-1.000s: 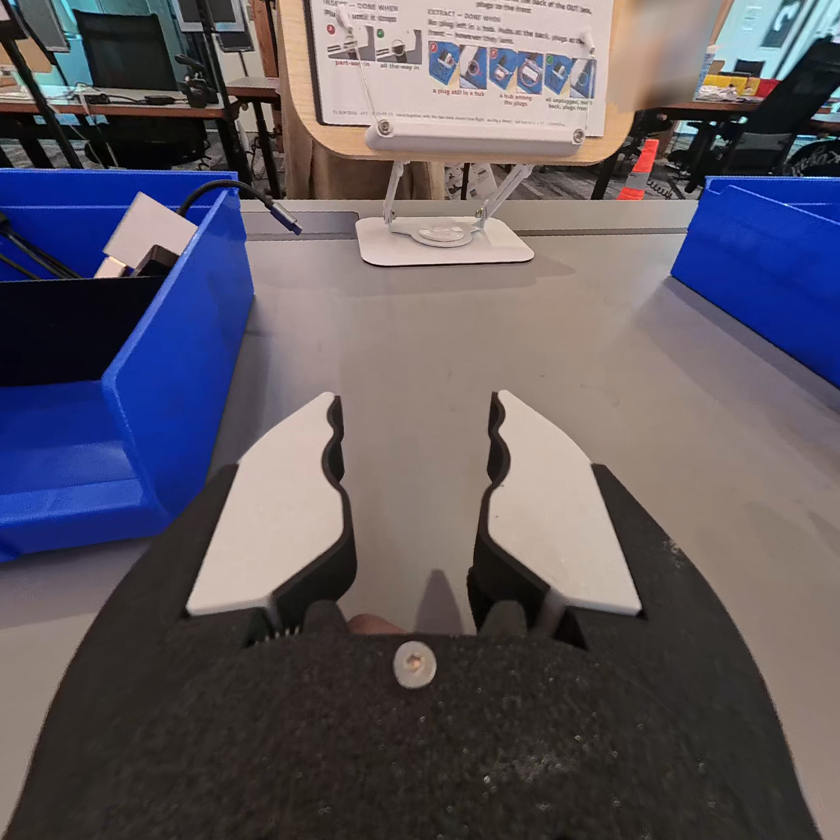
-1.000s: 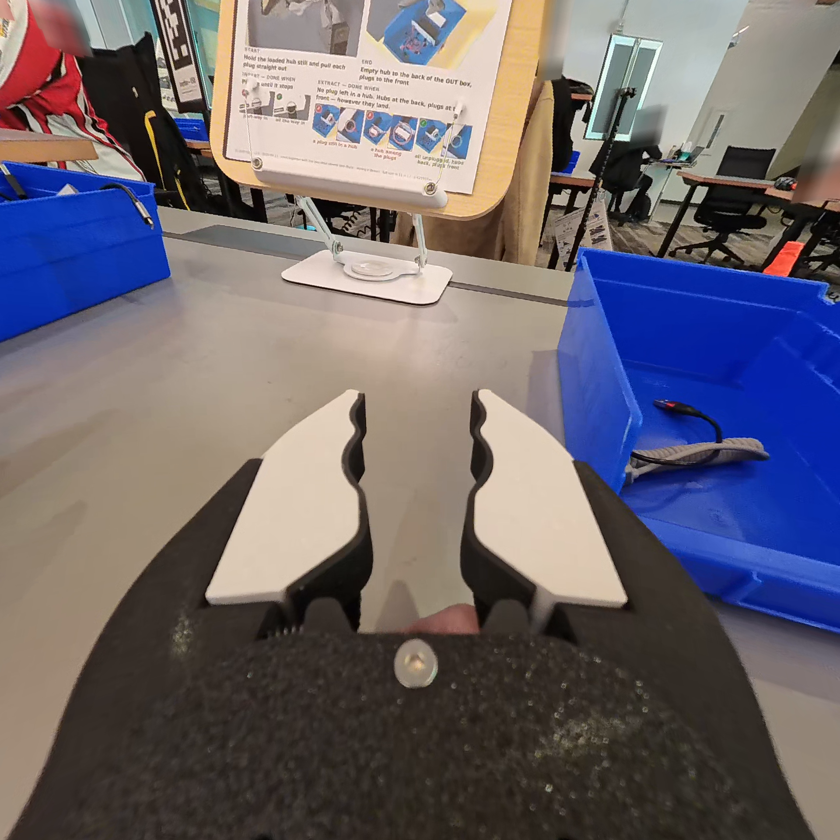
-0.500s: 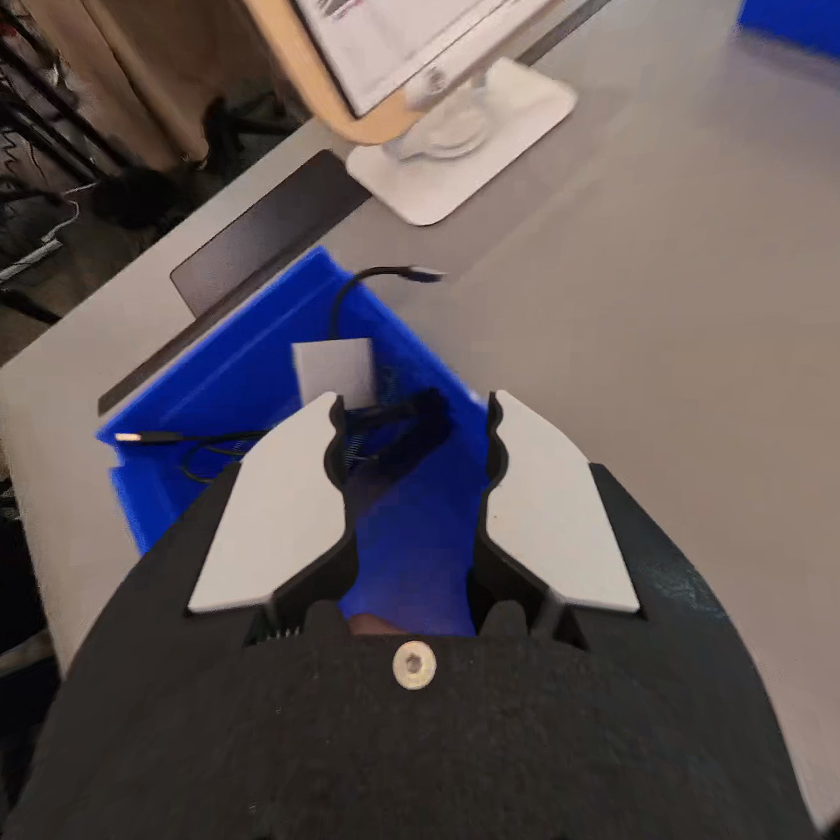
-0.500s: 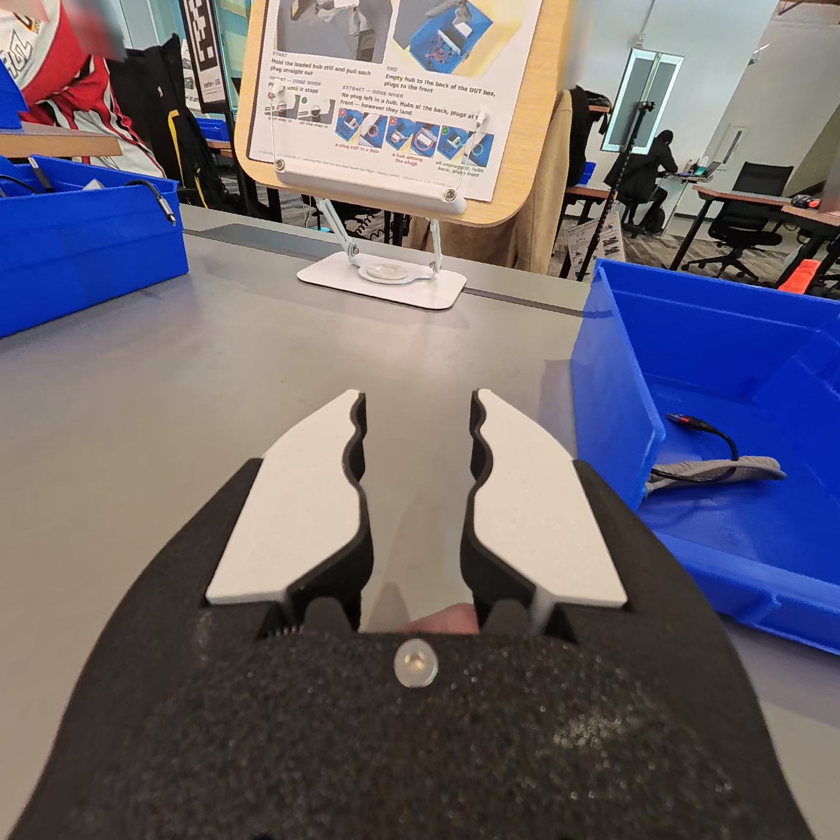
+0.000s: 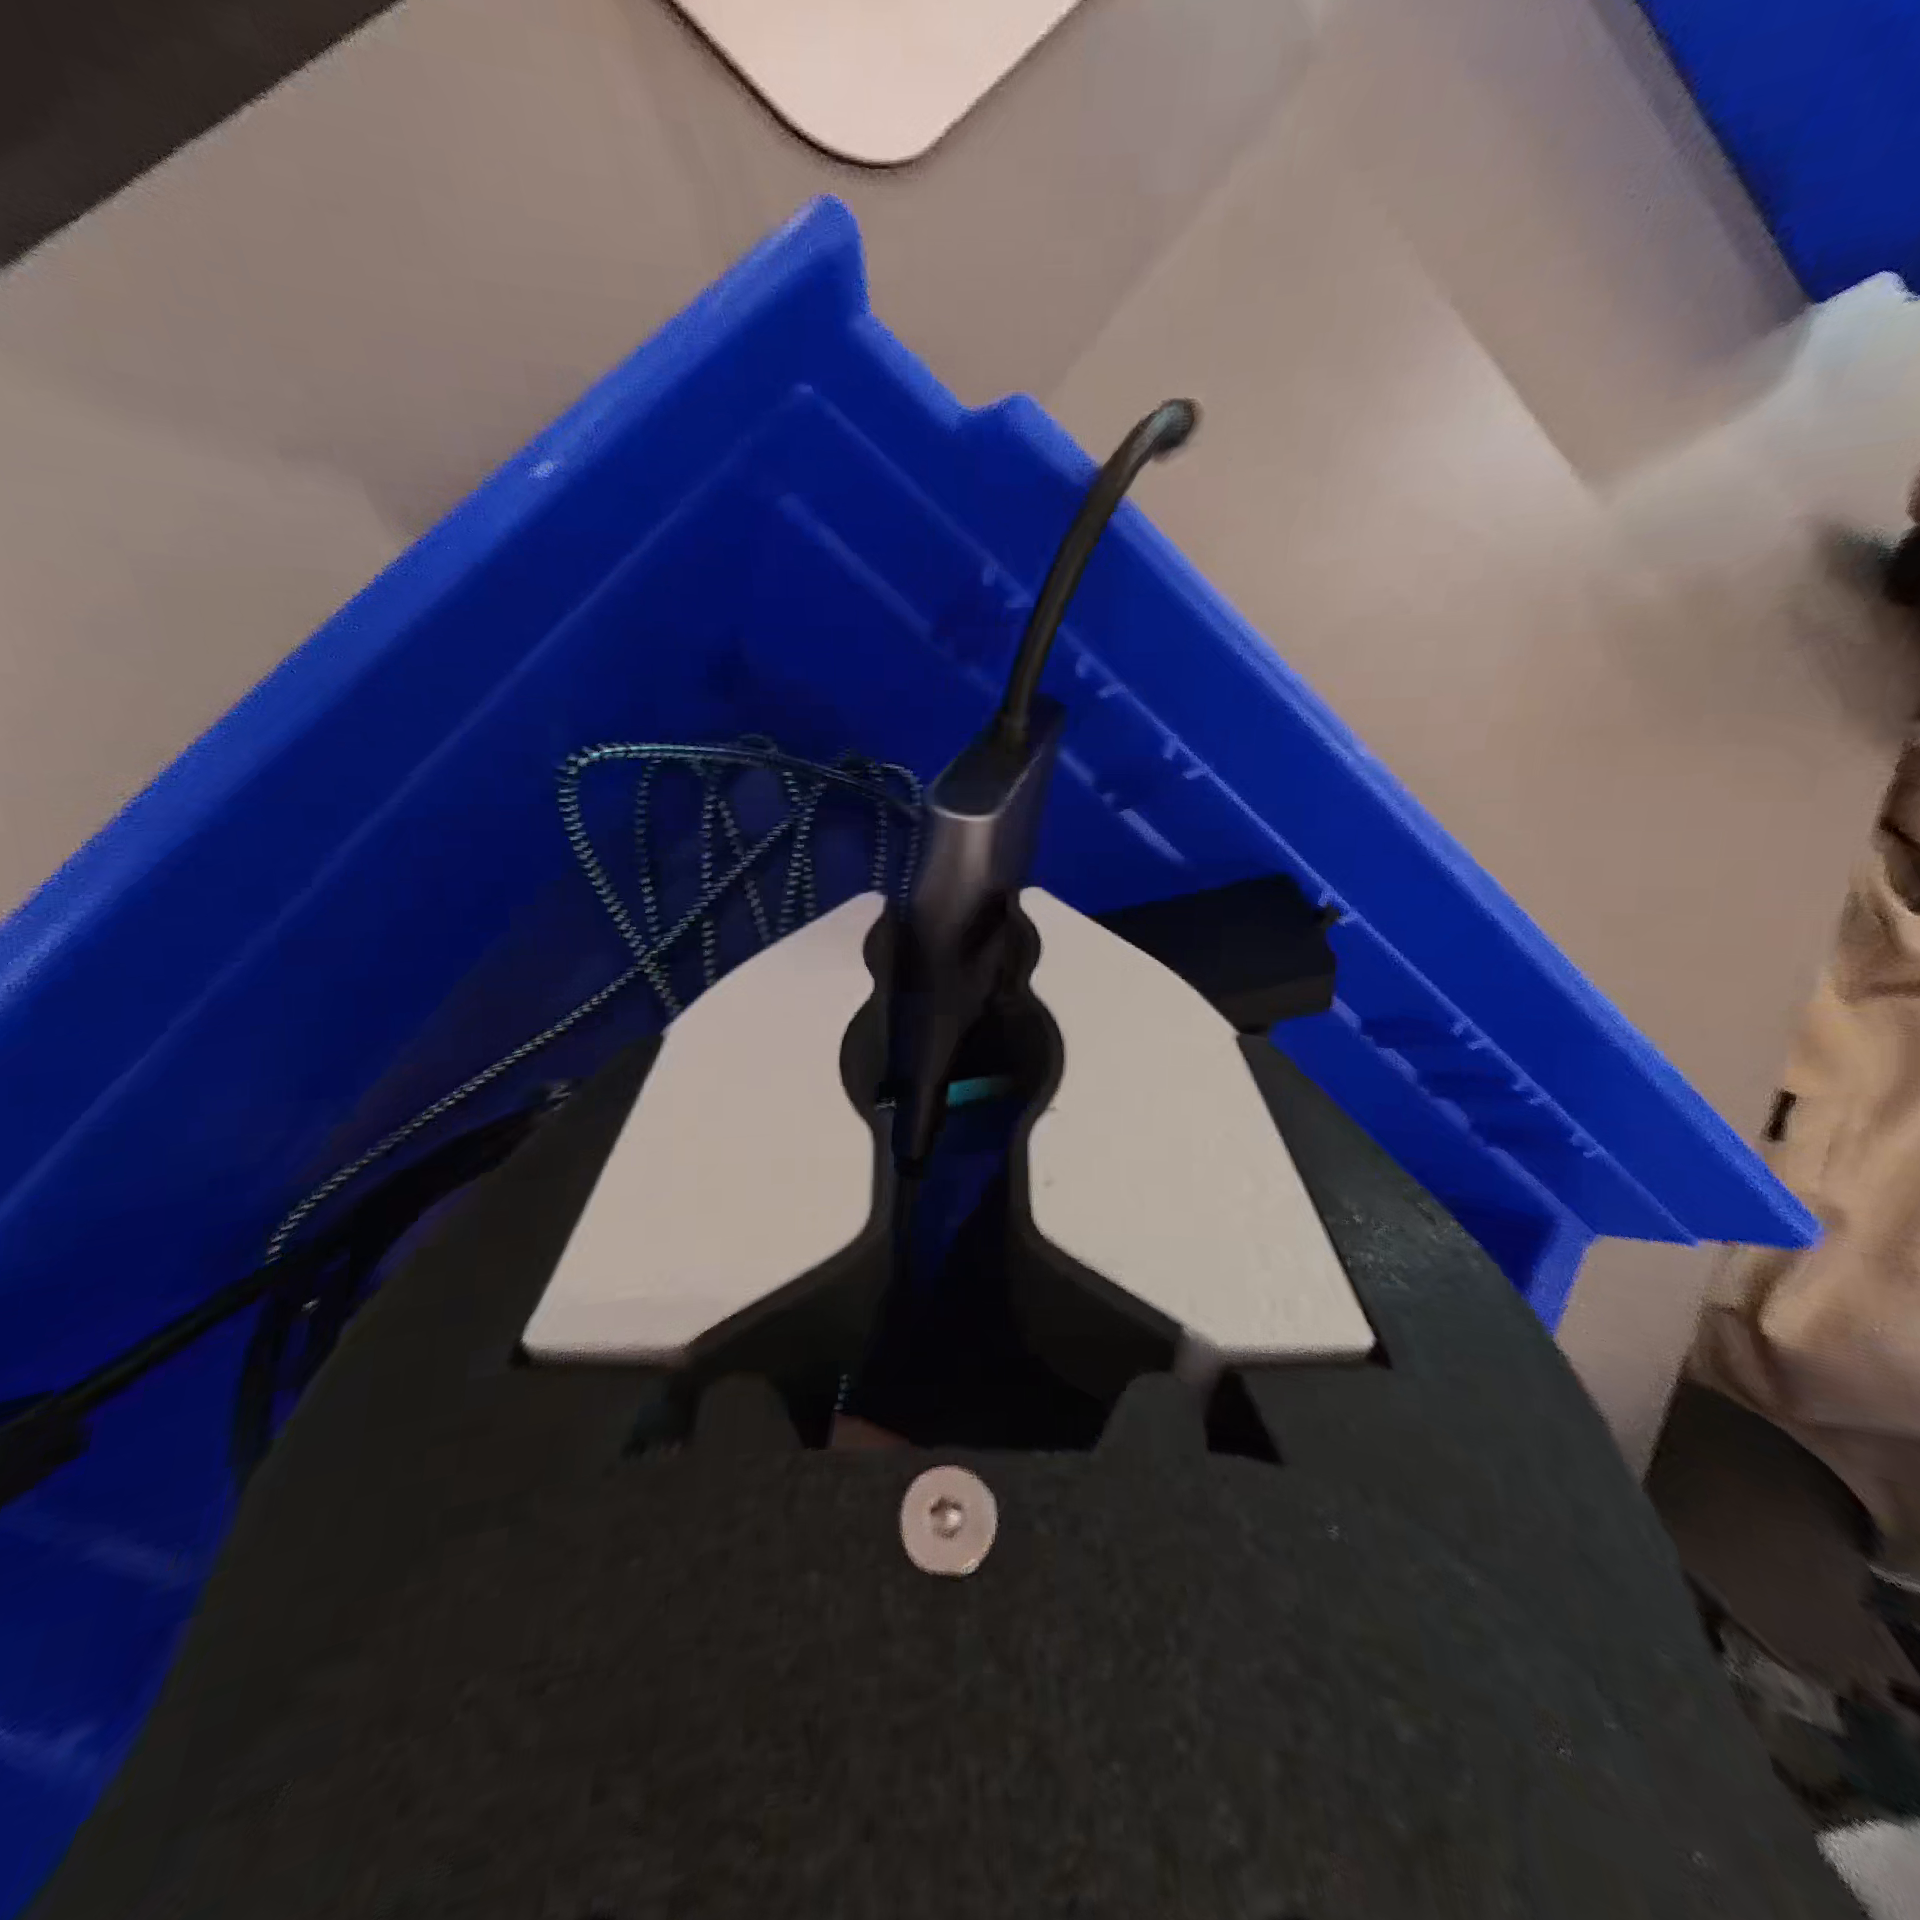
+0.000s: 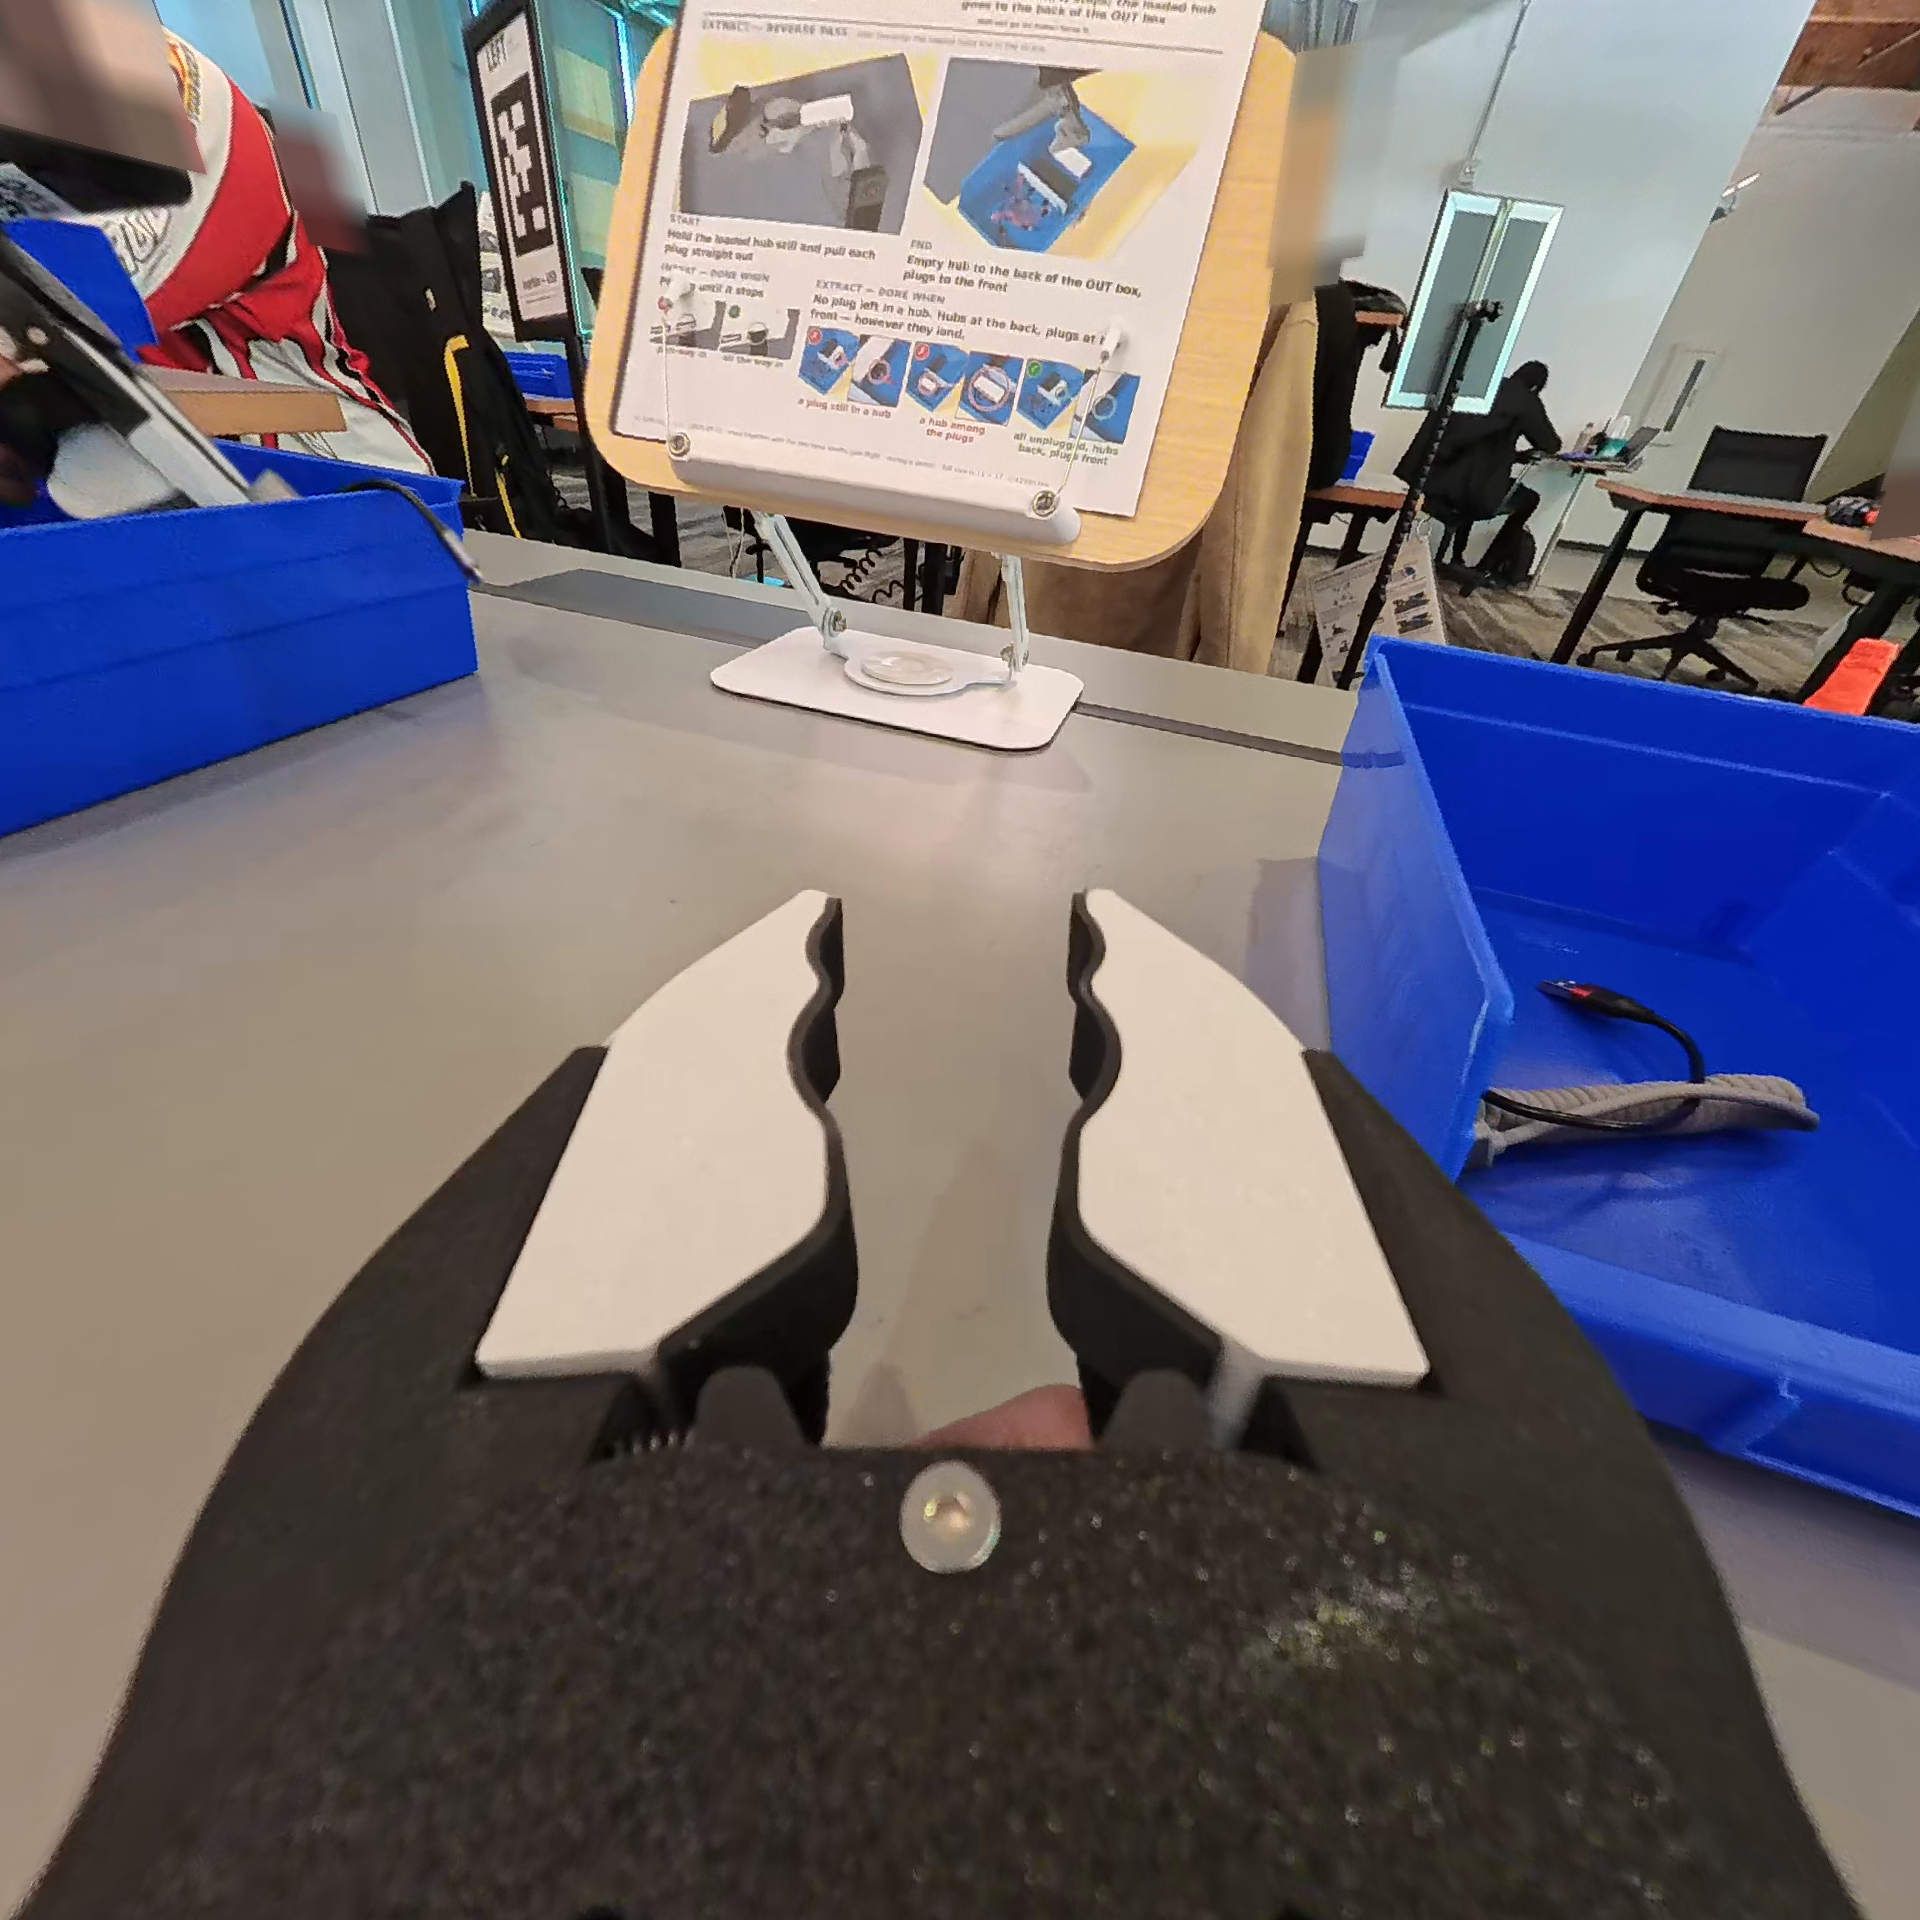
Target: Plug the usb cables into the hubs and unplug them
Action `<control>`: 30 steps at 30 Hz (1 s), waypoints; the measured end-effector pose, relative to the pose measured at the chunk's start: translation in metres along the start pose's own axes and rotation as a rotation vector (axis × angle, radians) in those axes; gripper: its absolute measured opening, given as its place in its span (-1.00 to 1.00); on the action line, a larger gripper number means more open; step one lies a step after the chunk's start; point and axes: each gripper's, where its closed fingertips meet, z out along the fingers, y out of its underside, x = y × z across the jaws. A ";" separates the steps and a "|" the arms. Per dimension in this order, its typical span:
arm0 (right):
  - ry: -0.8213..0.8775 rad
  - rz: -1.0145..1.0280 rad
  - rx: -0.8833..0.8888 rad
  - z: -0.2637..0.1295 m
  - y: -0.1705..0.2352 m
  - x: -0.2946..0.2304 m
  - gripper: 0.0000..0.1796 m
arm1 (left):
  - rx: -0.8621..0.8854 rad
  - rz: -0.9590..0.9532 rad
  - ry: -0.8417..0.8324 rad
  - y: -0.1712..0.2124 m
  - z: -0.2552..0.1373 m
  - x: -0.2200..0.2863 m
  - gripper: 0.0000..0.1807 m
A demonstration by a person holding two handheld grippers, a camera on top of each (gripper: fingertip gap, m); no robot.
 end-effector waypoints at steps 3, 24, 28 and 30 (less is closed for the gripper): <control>0.003 -0.014 0.017 -0.002 -0.002 -0.001 -0.57 | 0.001 0.063 -0.012 -0.003 -0.007 0.005 -0.86; -0.014 -0.060 0.013 0.000 -0.002 -0.009 -0.57 | 0.761 0.491 -0.480 -0.206 -0.198 0.250 -0.87; -0.026 -0.056 0.011 0.000 -0.002 -0.011 -0.57 | 0.856 0.476 -0.434 -0.236 -0.204 0.302 -0.87; -0.034 -0.046 0.010 0.000 -0.002 -0.010 -0.57 | 0.934 0.417 -0.373 -0.242 -0.197 0.319 -0.87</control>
